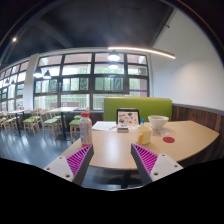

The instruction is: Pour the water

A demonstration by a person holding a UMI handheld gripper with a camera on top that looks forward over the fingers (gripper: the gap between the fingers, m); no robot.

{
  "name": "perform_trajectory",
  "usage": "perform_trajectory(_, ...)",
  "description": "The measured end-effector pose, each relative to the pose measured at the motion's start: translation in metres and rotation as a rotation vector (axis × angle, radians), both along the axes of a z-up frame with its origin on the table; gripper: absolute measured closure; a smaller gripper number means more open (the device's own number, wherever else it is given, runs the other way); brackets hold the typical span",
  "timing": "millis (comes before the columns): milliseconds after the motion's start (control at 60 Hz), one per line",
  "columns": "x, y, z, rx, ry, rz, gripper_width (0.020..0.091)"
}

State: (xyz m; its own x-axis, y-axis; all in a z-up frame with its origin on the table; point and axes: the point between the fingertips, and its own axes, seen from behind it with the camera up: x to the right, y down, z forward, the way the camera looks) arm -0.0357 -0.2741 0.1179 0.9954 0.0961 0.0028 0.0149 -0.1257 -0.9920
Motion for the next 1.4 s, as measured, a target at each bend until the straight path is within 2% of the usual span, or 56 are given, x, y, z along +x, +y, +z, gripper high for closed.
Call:
perform_trajectory(217, -0.02, 0.018, -0.002, 0.016, 0.023, 0.033, 0.028)
perform_trajectory(483, -0.112, 0.085, -0.004, 0.025, 0.009, 0.105, 0.0279)
perform_trajectory(550, -0.127, 0.113, -0.008, 0.027, -0.03, 0.095, 0.0287)
perform_trajectory(733, -0.146, 0.201, -0.013, 0.039, -0.076, -0.012, 0.0294)
perform_trajectory(833, -0.151, 0.24, -0.015, 0.054, -0.035, -0.035, 0.0298)
perform_trajectory(867, -0.157, 0.248, -0.016, 0.056, -0.028, -0.025, 0.0344)
perform_trajectory(917, -0.159, 0.263, -0.022, 0.049, -0.041, -0.03, 0.0592)
perform_trajectory(967, -0.155, 0.267, -0.02, 0.079, -0.045, -0.05, 0.0592)
perform_trajectory(1117, -0.152, 0.278, -0.023, 0.08, -0.001, -0.011, 0.0716)
perform_trajectory(1200, -0.148, 0.282, -0.023, 0.082, -0.003, -0.005, 0.074)
perform_trajectory(1217, -0.148, 0.282, -0.022, 0.084, 0.0, -0.001, 0.0766)
perform_trajectory(1400, -0.127, 0.293, -0.015, 0.037, 0.149, 0.022, 0.0769)
